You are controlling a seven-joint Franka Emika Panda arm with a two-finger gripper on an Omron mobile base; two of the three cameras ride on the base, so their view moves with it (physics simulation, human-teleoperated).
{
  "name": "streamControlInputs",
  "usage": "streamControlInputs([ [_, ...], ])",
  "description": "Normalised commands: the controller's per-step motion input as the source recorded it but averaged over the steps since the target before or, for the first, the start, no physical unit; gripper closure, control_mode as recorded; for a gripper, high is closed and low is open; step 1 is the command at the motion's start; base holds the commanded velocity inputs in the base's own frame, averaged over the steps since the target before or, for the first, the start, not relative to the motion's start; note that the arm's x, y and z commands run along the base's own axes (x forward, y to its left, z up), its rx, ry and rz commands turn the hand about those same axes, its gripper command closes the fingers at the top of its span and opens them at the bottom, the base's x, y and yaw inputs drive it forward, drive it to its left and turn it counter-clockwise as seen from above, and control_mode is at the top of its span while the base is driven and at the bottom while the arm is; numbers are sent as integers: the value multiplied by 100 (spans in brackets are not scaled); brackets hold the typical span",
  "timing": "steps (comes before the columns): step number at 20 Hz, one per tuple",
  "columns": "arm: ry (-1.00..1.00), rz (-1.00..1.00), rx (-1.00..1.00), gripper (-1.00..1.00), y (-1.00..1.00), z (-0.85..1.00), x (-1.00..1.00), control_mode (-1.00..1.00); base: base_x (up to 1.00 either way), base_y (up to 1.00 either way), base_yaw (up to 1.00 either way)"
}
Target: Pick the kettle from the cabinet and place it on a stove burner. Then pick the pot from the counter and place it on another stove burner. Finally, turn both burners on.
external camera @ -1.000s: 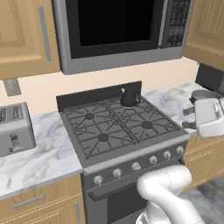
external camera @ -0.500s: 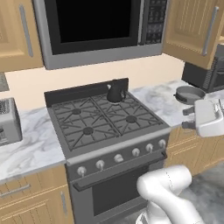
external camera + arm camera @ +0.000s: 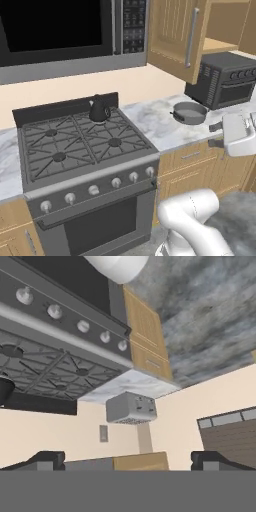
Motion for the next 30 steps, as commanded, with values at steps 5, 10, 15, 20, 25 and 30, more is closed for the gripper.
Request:
streamControlInputs([
  [5, 0, 0, 0, -100, 0, 0, 0, 100, 0, -76, 0],
  [10, 0, 0, 0, -100, 0, 0, 0, 100, 0, -68, 0],
  [15, 0, 0, 0, -100, 0, 0, 0, 100, 25, -42, 5],
  [20, 0, 0, 0, -100, 0, 0, 0, 100, 47, -37, 15],
  [25, 0, 0, 0, -100, 0, 0, 0, 100, 37, -33, 17],
  [30, 0, 0, 0, -100, 0, 0, 0, 100, 35, -25, 16],
])
